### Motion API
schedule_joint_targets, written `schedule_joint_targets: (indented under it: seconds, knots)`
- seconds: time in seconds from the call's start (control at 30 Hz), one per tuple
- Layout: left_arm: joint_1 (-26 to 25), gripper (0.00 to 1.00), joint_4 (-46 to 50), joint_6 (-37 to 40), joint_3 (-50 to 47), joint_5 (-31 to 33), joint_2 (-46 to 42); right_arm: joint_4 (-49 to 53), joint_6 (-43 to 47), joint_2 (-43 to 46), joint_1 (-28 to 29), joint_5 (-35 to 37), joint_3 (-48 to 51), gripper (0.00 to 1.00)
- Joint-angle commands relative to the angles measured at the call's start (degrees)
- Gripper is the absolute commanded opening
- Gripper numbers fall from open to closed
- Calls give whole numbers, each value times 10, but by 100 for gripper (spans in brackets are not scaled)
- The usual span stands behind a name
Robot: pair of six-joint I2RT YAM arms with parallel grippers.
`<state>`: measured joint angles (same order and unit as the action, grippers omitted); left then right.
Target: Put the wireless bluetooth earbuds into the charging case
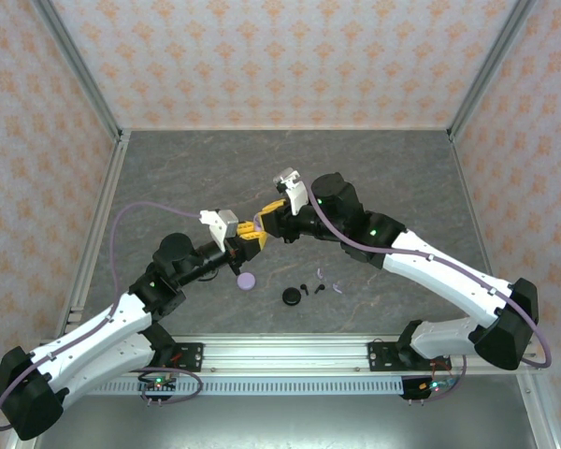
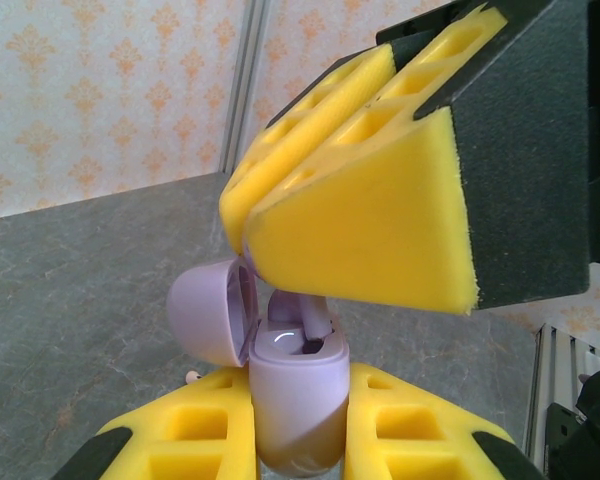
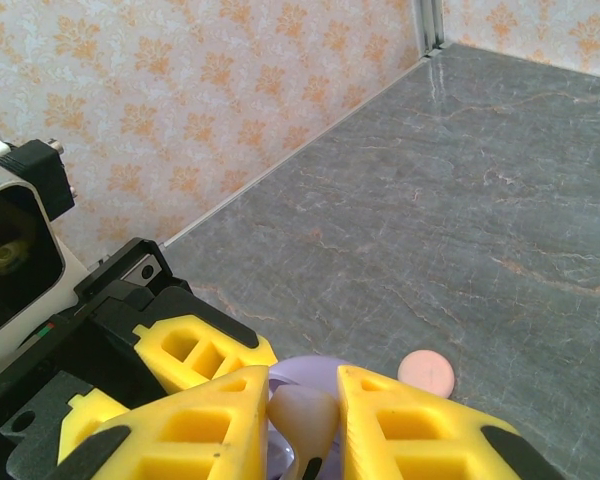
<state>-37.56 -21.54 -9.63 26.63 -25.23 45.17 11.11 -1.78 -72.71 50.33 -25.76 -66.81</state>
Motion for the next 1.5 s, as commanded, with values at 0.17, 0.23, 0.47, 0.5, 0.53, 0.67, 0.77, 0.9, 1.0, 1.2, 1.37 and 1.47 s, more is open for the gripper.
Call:
schedule_joint_targets:
  seconds: [0.17, 0.23, 0.47, 0.5, 0.53, 0.67, 0.77, 0.9, 1.0, 1.2, 1.37, 1.47]
  knots:
    - [-4, 0, -35, -9, 22, 1, -2, -5, -5, 3, 5, -47, 8, 25]
    - [-4, 0, -37, -9, 22, 1, -2, -7, -7, 5, 5, -52, 8, 25]
    - [-4, 0, -42, -10, 21, -1, -2, -3, -7, 9, 5, -47, 6, 27]
    - [-4, 0, -42, -10, 21, 0, -2, -1, -7, 10, 5, -45, 4, 28]
    - [-4, 0, -41, -10, 21, -1, -2, 4, -7, 10, 4, -40, 0, 30]
    - [-4, 0, -40, -9, 21, -2, -3, 32, -3, 21, 5, -16, -23, 39]
    - [-4, 0, -41, -8, 21, -5, -3, 34, -9, 41, -3, -11, -28, 50]
    - [-4, 0, -46, -10, 21, -16, -3, 21, -36, 63, -35, -53, -11, 65]
    - [-4, 0, -51, -11, 20, -26, -3, 10, -63, 60, -59, -100, 8, 74]
    - [-4, 0, -50, -13, 21, -36, -8, -1, -78, 27, -64, -164, 19, 83]
    - [-4, 0, -45, -11, 23, -36, -7, -14, -87, -2, -64, -219, 7, 79]
    - [-4, 0, -39, -9, 23, -33, -7, -29, -90, -3, -64, -233, 5, 74]
